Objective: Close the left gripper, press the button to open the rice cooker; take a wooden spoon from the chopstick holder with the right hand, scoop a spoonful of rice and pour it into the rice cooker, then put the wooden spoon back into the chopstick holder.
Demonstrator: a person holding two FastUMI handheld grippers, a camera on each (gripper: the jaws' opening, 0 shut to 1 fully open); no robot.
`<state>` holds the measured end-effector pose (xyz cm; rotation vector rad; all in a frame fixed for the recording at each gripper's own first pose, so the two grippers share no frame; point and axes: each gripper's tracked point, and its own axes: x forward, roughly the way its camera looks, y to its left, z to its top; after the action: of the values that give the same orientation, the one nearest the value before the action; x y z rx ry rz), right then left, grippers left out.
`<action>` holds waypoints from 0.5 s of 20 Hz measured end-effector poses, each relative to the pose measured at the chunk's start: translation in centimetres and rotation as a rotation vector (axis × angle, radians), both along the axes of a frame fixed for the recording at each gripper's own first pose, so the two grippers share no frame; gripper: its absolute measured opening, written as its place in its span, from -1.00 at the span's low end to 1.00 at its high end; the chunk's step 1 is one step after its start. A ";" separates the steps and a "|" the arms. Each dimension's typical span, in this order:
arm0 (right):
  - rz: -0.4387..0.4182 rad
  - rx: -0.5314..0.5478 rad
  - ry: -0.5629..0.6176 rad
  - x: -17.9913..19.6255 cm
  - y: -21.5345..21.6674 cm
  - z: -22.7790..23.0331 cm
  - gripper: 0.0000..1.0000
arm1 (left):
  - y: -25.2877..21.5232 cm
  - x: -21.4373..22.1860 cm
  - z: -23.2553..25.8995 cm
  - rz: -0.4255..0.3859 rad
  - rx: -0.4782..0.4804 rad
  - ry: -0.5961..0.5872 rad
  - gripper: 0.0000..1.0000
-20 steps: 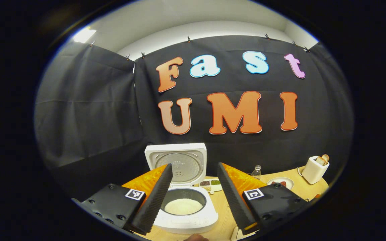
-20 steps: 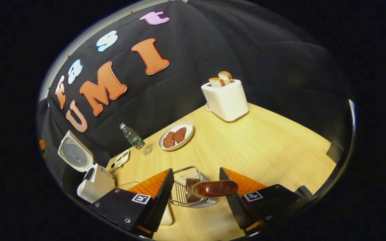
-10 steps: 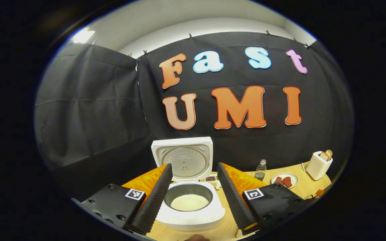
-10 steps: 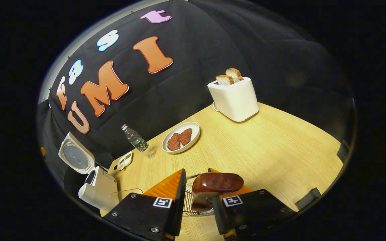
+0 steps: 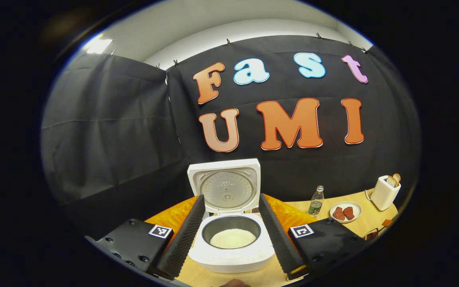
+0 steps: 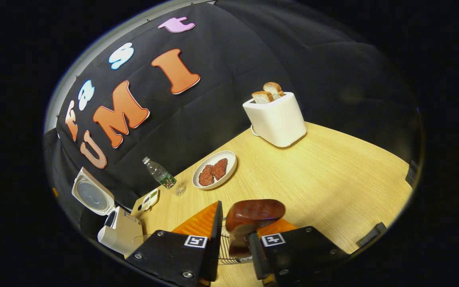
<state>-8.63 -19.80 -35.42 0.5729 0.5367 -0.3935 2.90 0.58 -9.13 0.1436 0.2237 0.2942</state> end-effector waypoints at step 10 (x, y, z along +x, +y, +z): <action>0.071 -0.026 -0.009 0.6 1.2 0.8 -0.51 | -0.8 -1.3 -0.4 0.002 0.003 -0.009 0.84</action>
<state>-8.03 -18.64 -34.61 0.5286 0.5413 -0.3296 1.58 -0.17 -9.54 0.1453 0.2146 0.2970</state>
